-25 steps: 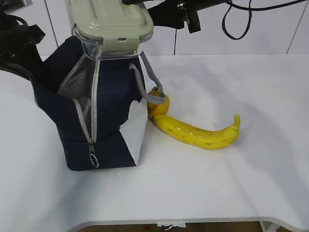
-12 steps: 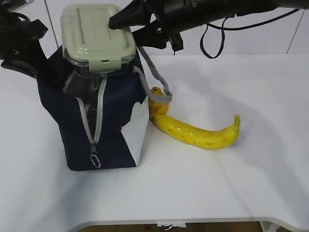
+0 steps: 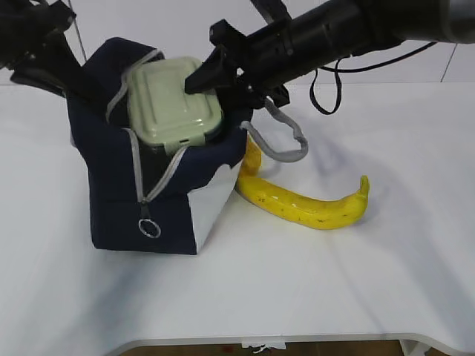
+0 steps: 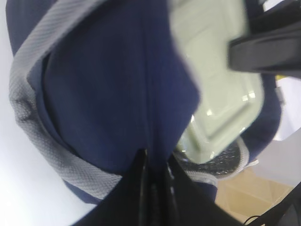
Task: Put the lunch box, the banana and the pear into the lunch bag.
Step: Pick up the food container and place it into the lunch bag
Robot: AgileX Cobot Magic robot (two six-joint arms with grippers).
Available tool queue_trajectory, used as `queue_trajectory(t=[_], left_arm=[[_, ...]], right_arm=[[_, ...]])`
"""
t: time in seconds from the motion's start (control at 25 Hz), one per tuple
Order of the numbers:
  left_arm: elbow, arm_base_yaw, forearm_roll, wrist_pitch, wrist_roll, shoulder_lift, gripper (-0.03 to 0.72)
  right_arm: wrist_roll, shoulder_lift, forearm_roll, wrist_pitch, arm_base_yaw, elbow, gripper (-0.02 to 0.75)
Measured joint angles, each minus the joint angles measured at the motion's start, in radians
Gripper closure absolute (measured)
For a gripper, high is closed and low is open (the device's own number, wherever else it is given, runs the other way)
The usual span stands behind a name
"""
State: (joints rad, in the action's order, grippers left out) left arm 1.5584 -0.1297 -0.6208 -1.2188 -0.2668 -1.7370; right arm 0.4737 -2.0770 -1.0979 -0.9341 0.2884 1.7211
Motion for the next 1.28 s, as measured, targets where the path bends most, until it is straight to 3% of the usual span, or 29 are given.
queue_trajectory(t=[0.16,0.6,0.84,1.28], left_arm=[[0.013,0.0,-0.009,-0.002,0.0,0.0,0.679],[0.015,0.0,-0.009,-0.004,-0.005,-0.033,0.679],[0.016,0.0,-0.009,-0.004,-0.013,-0.035,0.679],[0.016,0.0,-0.009,-0.004,-0.019,-0.035,0.679]], right_arm=[[-0.033,-0.032,0.038,0.017,0.0,0.0,0.383],[-0.04,-0.058,-0.025,0.111,0.053,0.011,0.383],[-0.04,-0.11,-0.023,0.102,0.063,0.021,0.384],[-0.072,-0.206,-0.037,0.019,0.065,0.182,0.384]])
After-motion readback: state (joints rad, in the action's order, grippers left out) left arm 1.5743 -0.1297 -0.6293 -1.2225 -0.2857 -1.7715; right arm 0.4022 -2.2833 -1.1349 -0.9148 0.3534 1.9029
